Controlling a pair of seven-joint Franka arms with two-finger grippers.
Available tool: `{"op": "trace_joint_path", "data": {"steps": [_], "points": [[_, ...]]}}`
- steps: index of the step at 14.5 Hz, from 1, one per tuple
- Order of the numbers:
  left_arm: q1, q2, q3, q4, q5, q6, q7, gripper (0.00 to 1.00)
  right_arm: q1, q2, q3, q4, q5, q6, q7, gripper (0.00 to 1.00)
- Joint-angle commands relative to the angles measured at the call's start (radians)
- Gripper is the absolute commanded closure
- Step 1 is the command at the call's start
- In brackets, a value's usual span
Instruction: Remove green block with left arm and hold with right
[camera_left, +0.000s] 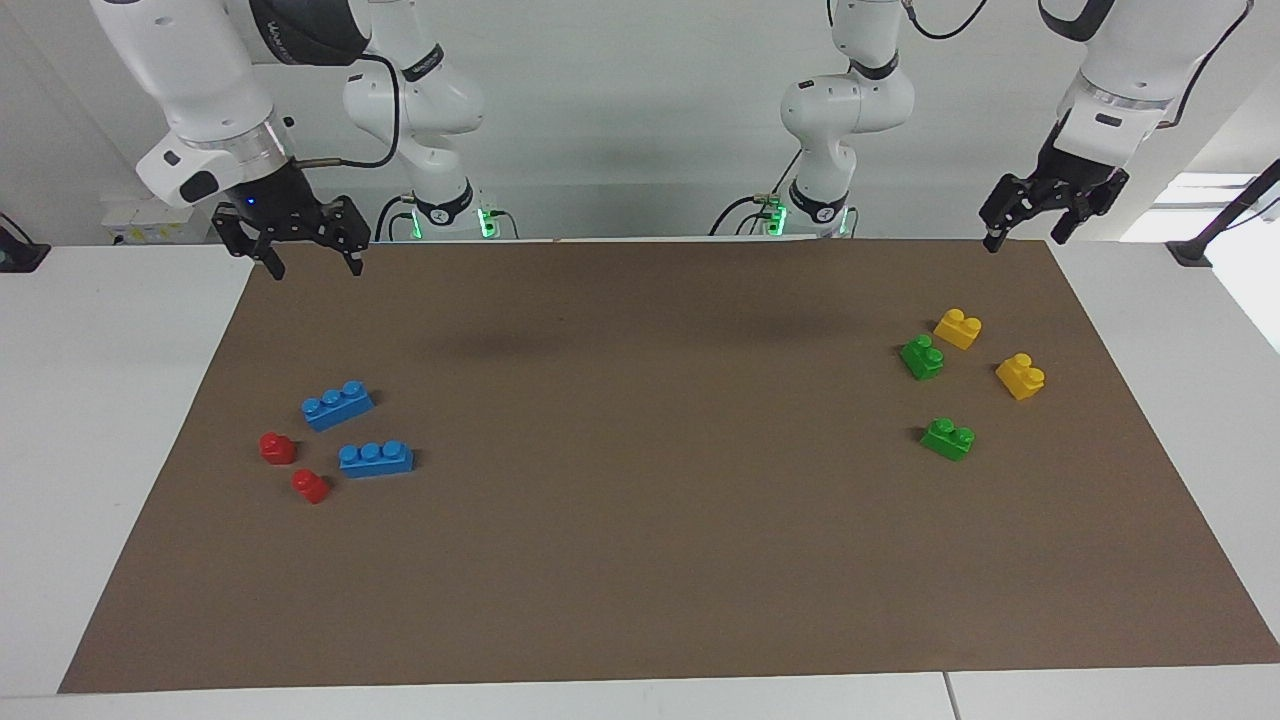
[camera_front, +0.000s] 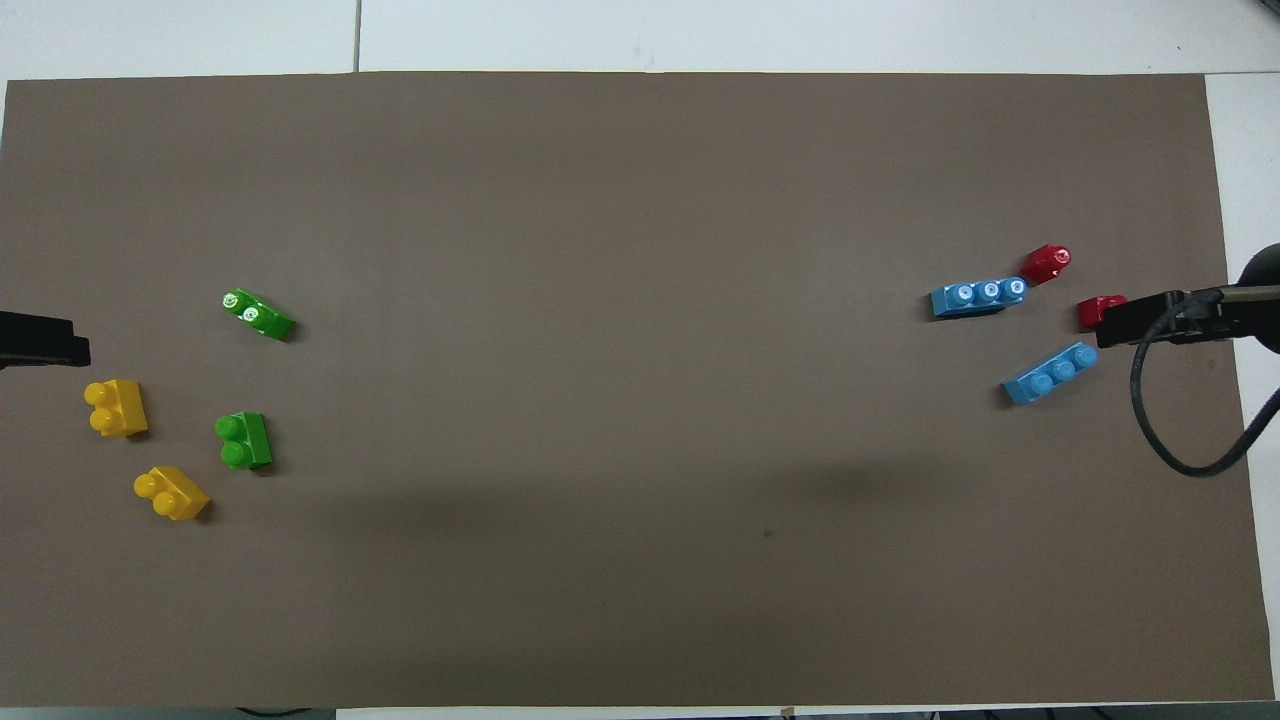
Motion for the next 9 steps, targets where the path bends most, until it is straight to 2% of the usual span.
{"op": "trace_joint_path", "data": {"steps": [1,9], "points": [[-0.001,-0.007,0.003,0.008,-0.01,-0.027,0.034,0.0,-0.011,-0.027,0.006,-0.024,-0.015,-0.022,0.001,0.0],[-0.001,-0.027,0.003,-0.035,-0.053,-0.021,0.042,0.0,-0.011,-0.027,0.0,-0.024,-0.025,-0.025,0.0,0.0]]}}
